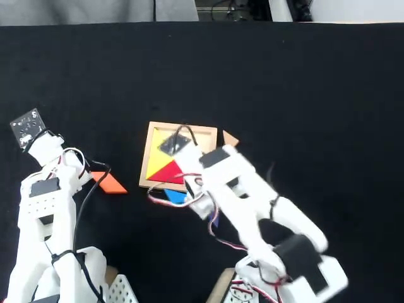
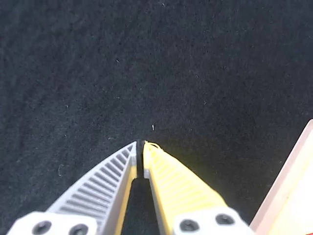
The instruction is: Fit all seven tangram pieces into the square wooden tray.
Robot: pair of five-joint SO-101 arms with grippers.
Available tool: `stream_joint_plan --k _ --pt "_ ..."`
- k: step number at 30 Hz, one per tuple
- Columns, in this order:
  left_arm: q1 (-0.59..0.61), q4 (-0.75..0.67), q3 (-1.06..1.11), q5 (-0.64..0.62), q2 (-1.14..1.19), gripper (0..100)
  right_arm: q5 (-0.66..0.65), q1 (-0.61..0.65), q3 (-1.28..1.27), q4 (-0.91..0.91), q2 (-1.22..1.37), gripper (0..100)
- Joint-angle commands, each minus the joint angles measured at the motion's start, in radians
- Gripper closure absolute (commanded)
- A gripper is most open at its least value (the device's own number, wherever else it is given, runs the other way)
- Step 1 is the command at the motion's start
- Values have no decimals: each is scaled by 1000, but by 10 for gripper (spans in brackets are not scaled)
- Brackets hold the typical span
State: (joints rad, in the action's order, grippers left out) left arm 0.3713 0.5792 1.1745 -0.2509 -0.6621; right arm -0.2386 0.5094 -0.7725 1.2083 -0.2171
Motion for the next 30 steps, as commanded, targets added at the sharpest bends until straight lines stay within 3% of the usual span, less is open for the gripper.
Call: stream_joint_plan --k 1,7,17,30 --pt "-16 -9 -7 -3 -26 959 -55 -61 159 64 -136 832" --pt "-16 -9 -7 -3 -26 959 -140 -84 423 69 -81 832" --pt "-16 -9 -5 -3 -26 959 -140 -87 858 71 440 829" --pt "-18 -8 -5 -3 -26 959 -140 -187 931 60 638 798"
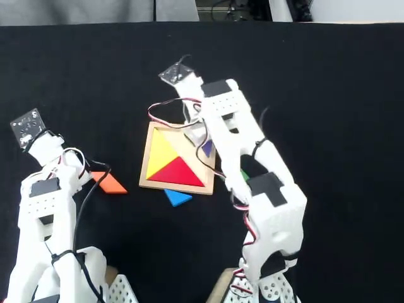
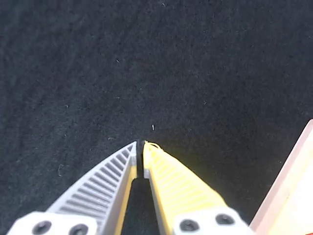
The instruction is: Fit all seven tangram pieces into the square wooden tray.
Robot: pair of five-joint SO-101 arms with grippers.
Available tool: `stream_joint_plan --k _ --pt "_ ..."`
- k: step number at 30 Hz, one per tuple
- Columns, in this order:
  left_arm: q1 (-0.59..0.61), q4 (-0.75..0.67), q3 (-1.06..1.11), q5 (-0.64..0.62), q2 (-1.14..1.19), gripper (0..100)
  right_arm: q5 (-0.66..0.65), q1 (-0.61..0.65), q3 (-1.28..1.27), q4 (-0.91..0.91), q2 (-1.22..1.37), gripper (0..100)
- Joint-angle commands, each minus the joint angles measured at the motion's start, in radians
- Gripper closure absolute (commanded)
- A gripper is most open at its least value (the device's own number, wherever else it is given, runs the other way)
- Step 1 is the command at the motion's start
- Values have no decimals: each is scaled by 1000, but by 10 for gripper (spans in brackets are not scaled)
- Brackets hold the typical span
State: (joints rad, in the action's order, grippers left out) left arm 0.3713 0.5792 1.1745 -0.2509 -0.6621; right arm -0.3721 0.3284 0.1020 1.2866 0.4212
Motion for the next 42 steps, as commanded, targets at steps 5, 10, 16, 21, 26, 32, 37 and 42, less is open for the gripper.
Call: stream_joint_plan --k 5,10,16,21,26,32,37,42 --pt "-18 -8 -5 -3 -26 959 25 12 58 -18 5 747" --pt "-18 -8 -5 -3 -26 959 28 9 58 -14 5 743" --pt "-18 -8 -5 -3 -26 959 25 43 50 34 -58 773" --pt "-18 -8 -5 -3 -26 959 31 92 31 -28 -104 980" --pt "-18 -8 -5 -3 -26 959 31 107 -13 -86 -10 988" --pt "-16 -8 -5 -3 -26 959 31 104 -24 -80 33 985" --pt "-16 -8 -5 -3 -26 959 23 55 -35 -84 35 985" --pt "-16 -8 -5 -3 -26 959 21 0 -19 -91 76 985"
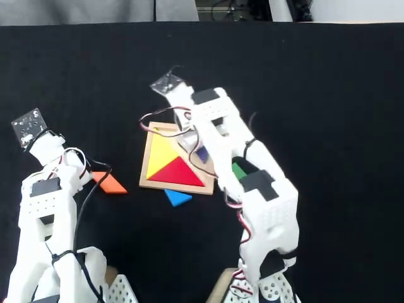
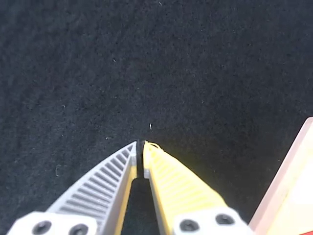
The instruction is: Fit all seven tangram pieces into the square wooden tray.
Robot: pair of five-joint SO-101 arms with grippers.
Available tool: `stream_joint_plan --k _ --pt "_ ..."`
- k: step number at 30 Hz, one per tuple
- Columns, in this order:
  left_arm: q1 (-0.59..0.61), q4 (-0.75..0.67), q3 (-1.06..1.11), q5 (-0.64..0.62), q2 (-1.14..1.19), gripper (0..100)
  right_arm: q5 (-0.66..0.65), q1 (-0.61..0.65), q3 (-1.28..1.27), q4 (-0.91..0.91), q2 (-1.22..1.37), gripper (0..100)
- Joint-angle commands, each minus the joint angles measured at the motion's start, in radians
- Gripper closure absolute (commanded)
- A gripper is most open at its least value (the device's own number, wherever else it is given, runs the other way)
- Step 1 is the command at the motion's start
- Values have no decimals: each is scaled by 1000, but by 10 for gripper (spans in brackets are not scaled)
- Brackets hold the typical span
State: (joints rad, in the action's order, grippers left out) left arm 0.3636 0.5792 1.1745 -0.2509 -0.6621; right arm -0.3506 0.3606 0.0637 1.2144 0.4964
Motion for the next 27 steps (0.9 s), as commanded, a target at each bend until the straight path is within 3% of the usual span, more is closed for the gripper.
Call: stream_joint_plan --k 1,8,16,22,27 --pt "-8 -8 -5 -3 -26 959 0 -35 31 -20 12 985" --pt "-5 -8 -5 -3 -25 959 0 -80 97 8 48 985" --pt "-7 -8 -5 -3 -25 959 0 -34 101 143 -74 988" --pt "-7 -8 -5 -3 -25 959 3 -26 -62 140 -366 988" --pt "-8 -8 -5 0 -25 956 9 -147 -328 -37 -673 988"
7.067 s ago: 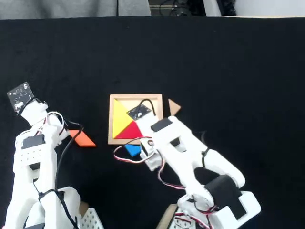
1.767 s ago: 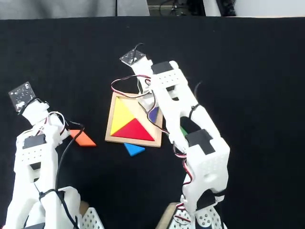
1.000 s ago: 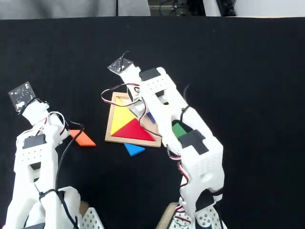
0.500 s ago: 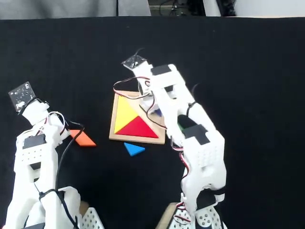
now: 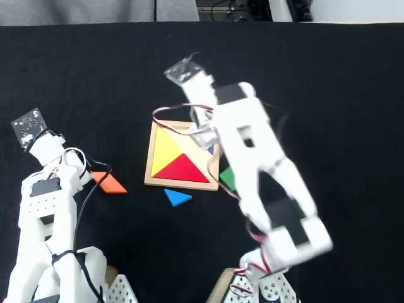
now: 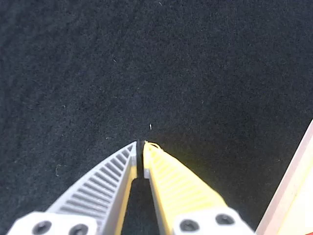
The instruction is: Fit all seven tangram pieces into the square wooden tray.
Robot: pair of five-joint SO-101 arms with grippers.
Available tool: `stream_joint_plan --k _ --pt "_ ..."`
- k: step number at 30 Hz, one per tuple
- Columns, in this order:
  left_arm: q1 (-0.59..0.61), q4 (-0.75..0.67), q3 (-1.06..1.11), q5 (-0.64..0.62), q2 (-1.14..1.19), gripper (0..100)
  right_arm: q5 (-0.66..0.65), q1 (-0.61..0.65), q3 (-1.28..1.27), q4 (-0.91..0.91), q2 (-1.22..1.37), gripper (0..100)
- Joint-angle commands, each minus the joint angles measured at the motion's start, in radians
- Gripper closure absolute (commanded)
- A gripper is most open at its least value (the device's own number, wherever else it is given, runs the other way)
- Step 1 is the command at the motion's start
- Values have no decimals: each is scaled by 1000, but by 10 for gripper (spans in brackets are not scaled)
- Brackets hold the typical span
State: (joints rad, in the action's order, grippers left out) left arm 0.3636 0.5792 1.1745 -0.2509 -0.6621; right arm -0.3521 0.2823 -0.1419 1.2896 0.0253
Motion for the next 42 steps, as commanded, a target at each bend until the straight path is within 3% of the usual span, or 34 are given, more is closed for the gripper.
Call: stream_joint_plan --k 1,4,10,17,19,23,28,32,38,42 --pt "-8 -6 -10 17 -20 956 21 -89 -194 -175 -239 988" --pt "-8 43 -47 87 -18 959 112 -121 -369 -334 -278 988" --pt "-1 106 -93 95 -15 961 281 -126 -490 -499 -200 987" --pt "-10 109 -59 97 -17 956 330 -253 -493 -597 -148 987" --pt "-21 115 -74 161 -25 955 333 -284 -492 -611 -140 987" --pt "-170 133 -116 423 -15 957 334 -296 -507 -634 -139 987" --pt "-260 143 -236 353 2 956 327 -293 -545 -703 -139 987" --pt "-265 275 -440 353 150 955 327 -293 -545 -701 -137 987" --pt "-197 621 -792 575 526 960 327 -293 -549 -706 -137 987" --pt "-165 865 -901 758 621 961 327 -293 -547 -707 -137 987"
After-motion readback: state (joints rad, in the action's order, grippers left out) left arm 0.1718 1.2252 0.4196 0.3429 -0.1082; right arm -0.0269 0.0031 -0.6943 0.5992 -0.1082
